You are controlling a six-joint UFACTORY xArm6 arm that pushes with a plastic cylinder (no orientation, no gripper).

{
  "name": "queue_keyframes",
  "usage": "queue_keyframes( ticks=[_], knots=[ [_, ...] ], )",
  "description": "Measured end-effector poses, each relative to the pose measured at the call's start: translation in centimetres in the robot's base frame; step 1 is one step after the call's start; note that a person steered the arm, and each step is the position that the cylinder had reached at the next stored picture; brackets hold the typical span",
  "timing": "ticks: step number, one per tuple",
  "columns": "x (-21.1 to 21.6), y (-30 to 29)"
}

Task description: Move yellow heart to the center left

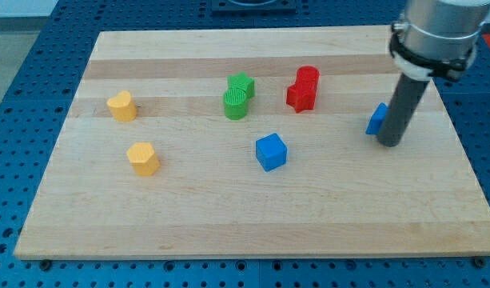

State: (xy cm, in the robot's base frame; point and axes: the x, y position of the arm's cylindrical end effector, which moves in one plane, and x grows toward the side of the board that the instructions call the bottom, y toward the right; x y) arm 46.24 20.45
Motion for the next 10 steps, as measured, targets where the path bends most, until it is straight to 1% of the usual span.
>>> queue_keyframes(
  ticks=[1, 2, 3, 4, 5, 6, 7, 8, 9, 10],
  knots=[
    [4.0, 0.9],
    [4.7, -1.7],
    [0.3, -7.5],
    [-3.3, -10.5],
    [-1.9, -17.8],
    [0.9, -18.4],
    [2.8, -17.4],
    [-0.1, -22.7],
    [-0.7, -31.3],
    [1.1, -34.4]
  ],
)
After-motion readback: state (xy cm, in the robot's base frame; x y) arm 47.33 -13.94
